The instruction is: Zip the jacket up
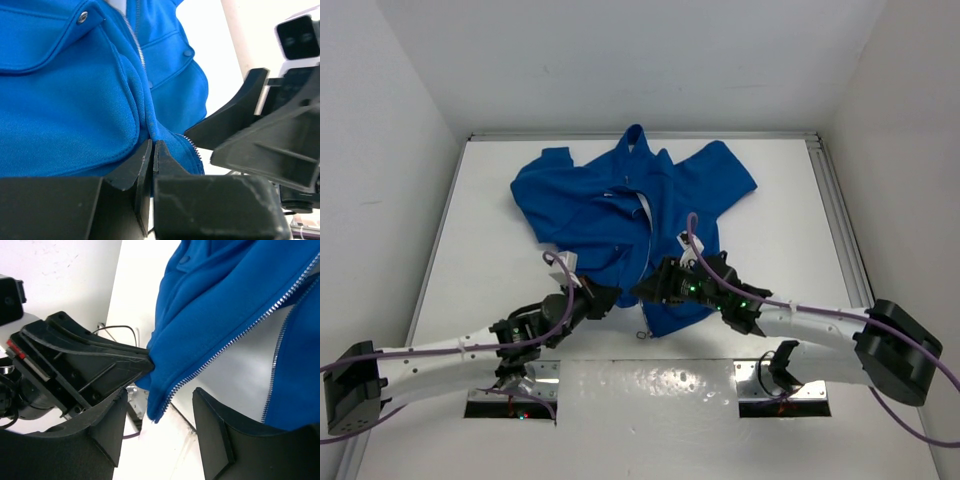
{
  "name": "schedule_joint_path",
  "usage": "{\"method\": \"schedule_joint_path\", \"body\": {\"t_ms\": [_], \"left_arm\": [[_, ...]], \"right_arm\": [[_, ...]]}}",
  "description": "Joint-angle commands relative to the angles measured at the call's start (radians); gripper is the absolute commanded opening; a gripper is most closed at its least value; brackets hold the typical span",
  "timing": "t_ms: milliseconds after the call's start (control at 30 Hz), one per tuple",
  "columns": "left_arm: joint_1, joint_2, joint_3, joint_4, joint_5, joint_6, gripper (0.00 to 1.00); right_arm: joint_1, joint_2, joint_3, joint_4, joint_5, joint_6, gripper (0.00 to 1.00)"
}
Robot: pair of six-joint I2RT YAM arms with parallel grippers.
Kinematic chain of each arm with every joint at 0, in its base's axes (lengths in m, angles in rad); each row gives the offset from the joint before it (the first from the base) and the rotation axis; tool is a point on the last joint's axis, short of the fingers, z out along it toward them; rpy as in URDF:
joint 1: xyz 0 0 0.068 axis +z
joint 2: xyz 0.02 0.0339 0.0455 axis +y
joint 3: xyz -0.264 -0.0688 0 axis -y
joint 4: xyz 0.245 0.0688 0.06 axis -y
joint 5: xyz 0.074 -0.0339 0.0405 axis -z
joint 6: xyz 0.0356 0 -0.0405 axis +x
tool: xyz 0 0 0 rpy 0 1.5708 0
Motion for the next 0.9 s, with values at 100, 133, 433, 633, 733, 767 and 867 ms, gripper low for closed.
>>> {"method": "schedule_joint_path", "body": {"t_ms": [100, 133, 433, 633, 733, 767, 867], "left_arm": [[-0.008, -0.021, -0.003, 0.115, 0.037, 0.005, 0.00], [-0.008, -0.028, 0.003, 0.112, 0.037, 0.017, 0.00], [-0.006, -0.021, -0.017, 0.137, 0.062, 0.009, 0.00], [-0.008, -0.045, -0.023, 0.094, 0.065, 0.008, 0.00], [-0.008, -0.062, -0.037, 0.098, 0.065, 0.002, 0.00], [-0.006, -0.064, -0.036, 0.098, 0.066, 0.002, 0.00], [-0.008, -0.056, -0.017, 0.095, 0.086, 0.026, 0.00]], "right_arm": [[0.008, 0.042, 0.008, 0.125, -0.047, 0.078, 0.54], [0.008, 0.054, 0.008, 0.128, -0.049, 0.085, 0.55], [0.008, 0.097, -0.033, 0.261, -0.037, 0.125, 0.45], [0.007, 0.066, -0.051, 0.294, 0.046, 0.060, 0.21], [0.007, 0.081, -0.051, 0.318, 0.040, 0.049, 0.10], [0.008, 0.088, -0.051, 0.329, 0.031, 0.056, 0.07], [0.008, 0.115, -0.051, 0.372, 0.008, 0.067, 0.00]]}}
